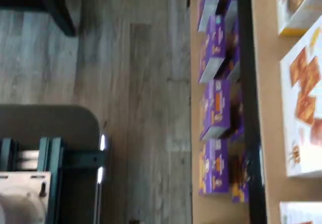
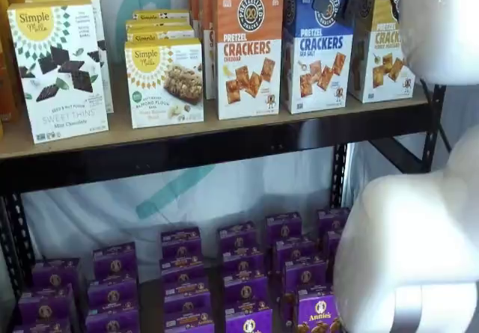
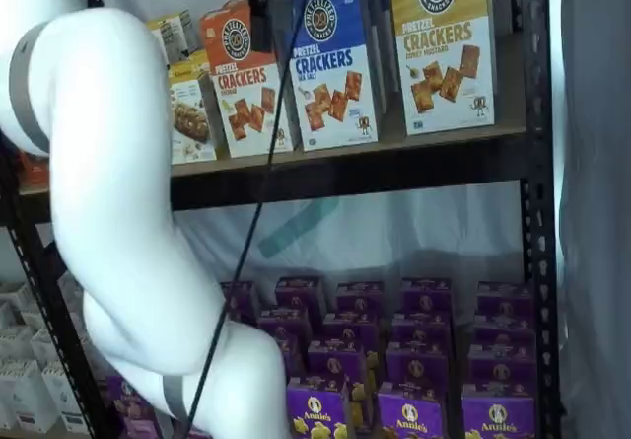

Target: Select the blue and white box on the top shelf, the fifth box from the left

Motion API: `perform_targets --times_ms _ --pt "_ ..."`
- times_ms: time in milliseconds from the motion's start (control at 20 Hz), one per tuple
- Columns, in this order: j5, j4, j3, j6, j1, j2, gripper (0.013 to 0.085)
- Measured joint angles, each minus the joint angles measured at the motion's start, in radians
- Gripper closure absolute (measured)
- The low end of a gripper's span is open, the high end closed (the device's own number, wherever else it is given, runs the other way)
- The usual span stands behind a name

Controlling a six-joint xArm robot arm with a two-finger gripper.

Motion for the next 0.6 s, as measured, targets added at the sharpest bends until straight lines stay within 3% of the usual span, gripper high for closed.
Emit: perform_targets --times_ms 400,600 --pt "0.012 0.11 -0.05 0.0 -0.065 0.02 0.013" --pt "0.005 0.144 -0.066 -0.001 -0.087 0.028 0.013"
